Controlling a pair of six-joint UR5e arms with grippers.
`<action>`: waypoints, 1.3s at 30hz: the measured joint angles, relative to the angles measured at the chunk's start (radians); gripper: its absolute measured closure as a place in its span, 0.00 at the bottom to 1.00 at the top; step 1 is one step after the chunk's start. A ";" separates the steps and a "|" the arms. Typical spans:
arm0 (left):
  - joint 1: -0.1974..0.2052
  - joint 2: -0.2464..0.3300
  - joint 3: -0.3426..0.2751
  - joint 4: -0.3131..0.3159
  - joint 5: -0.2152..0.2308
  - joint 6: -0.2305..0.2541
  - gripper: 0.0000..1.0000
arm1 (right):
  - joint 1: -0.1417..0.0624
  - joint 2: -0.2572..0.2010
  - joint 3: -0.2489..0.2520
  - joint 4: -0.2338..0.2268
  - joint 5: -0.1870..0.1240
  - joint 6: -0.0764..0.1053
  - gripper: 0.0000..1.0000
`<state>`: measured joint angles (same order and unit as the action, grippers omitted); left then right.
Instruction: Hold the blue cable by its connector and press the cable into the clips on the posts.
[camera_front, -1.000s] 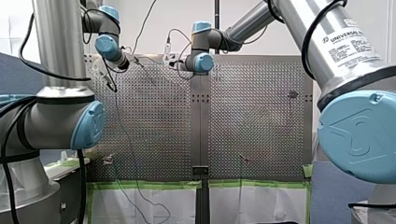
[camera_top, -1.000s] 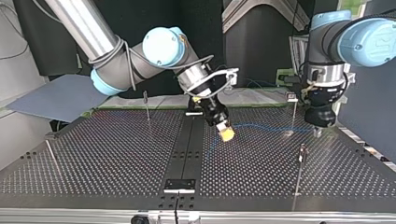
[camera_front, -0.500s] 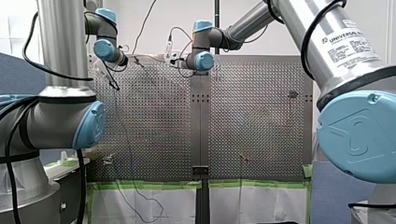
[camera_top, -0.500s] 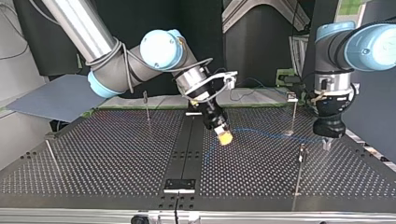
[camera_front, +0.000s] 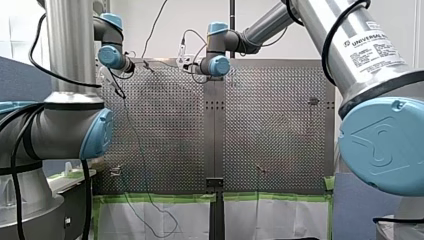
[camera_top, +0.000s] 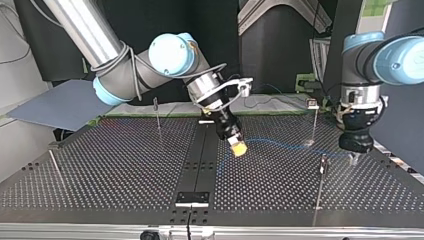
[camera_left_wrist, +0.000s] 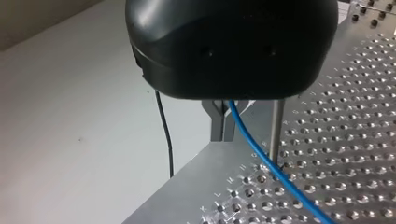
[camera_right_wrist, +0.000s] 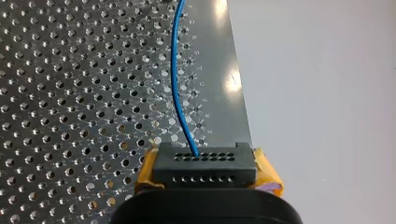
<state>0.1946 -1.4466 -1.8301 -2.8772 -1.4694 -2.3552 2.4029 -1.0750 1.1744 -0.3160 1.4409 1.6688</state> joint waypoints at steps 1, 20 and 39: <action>0.002 -0.003 0.001 0.003 0.002 -0.001 1.00 | -0.001 0.000 0.000 0.000 0.001 0.000 1.00; 0.020 -0.098 0.063 0.070 0.071 -0.026 1.00 | -0.024 0.001 0.000 0.001 0.033 -0.010 1.00; 0.025 -0.174 0.196 0.032 0.080 -0.036 1.00 | -0.069 0.005 -0.017 -0.002 0.051 -0.003 1.00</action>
<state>0.2194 -1.6203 -1.6343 -2.8455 -1.3897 -2.3910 2.3335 -1.0702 1.1571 -0.3179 1.4917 1.6661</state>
